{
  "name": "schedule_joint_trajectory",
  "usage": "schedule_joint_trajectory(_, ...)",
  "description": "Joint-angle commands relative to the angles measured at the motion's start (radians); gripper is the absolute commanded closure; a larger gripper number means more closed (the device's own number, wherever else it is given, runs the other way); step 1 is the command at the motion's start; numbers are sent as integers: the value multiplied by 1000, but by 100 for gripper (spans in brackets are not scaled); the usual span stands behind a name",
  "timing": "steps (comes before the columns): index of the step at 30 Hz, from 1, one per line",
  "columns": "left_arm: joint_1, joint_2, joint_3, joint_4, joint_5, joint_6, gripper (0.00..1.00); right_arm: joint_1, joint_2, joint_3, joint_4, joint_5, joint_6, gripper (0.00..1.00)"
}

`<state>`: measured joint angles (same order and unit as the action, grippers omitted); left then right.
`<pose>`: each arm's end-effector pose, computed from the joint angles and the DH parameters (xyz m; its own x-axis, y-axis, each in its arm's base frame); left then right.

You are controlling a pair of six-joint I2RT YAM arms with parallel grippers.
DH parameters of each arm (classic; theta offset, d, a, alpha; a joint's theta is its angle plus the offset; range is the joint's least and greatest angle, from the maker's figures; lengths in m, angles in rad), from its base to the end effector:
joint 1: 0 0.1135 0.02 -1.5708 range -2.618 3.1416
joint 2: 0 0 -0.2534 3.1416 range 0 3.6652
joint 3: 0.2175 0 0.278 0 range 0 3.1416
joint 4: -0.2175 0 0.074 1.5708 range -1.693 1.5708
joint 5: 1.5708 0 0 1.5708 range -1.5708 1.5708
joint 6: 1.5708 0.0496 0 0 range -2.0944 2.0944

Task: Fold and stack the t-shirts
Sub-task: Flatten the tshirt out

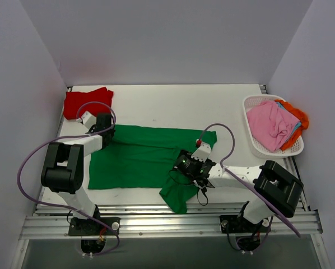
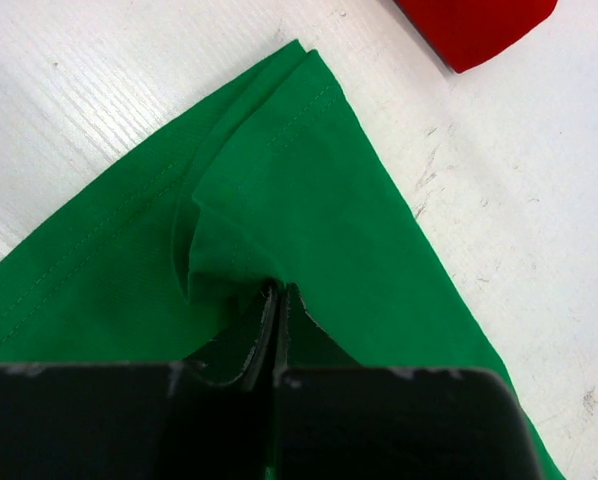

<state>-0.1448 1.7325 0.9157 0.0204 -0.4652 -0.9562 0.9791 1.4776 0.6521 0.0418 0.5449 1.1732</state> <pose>0.3724 -0.0318 0.1222 -0.2596 -0.7000 -0.6652 -0.6825 0.6203 -0.3864 0.1926 0.2405 0.1248 -0.6181 0.4939 -0.6116 0.1675 0.8429 0.5114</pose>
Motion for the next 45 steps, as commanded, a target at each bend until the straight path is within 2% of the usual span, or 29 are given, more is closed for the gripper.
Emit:
schedule_joint_trajectory(1, 1, -21, -1, 49, 2, 16, 98, -36, 4, -19, 35, 35, -23, 11)
schedule_joint_trajectory(15, -1, -22, -1, 49, 2, 19, 98, -62, -13, -9, 24, 56, -47, 13)
schedule_joint_trajectory(18, 1, -22, -1, 49, 2, 19, 98, -75, -16, -8, 30, 61, -55, 22)
schedule_joint_trajectory(19, 1, -24, -3, 50, 2, 22, 98, -79, -20, -11, 36, 66, -60, 30)
schedule_joint_trajectory(22, 1, -24, -5, 50, 2, 22, 98, -97, -22, -19, 47, 66, -67, 45)
schedule_joint_trajectory(27, 1, -25, -6, 55, 3, 22, 98, -122, -8, -29, 73, 49, -81, 50)
schedule_joint_trajectory(30, 1, -27, -9, 56, 3, 23, 98, -131, 0, -37, 90, 41, -86, 59)
schedule_joint_trajectory(33, 1, -27, -9, 58, 5, 24, 98, -134, 12, -40, 104, 35, -90, 71)
schedule_joint_trajectory(34, 1, -27, -9, 59, 5, 24, 98, -135, 16, -40, 109, 29, -95, 82)
schedule_joint_trajectory(36, 1, -28, -11, 61, 3, 27, 98, -140, 24, -43, 124, 21, -101, 92)
schedule_joint_trajectory(37, -1, -28, -11, 61, 5, 27, 98, -140, 27, -45, 128, 14, -106, 100)
schedule_joint_trajectory(45, 1, -27, -5, 47, 3, 24, 98, -148, 0, -49, 129, 39, -124, 100)
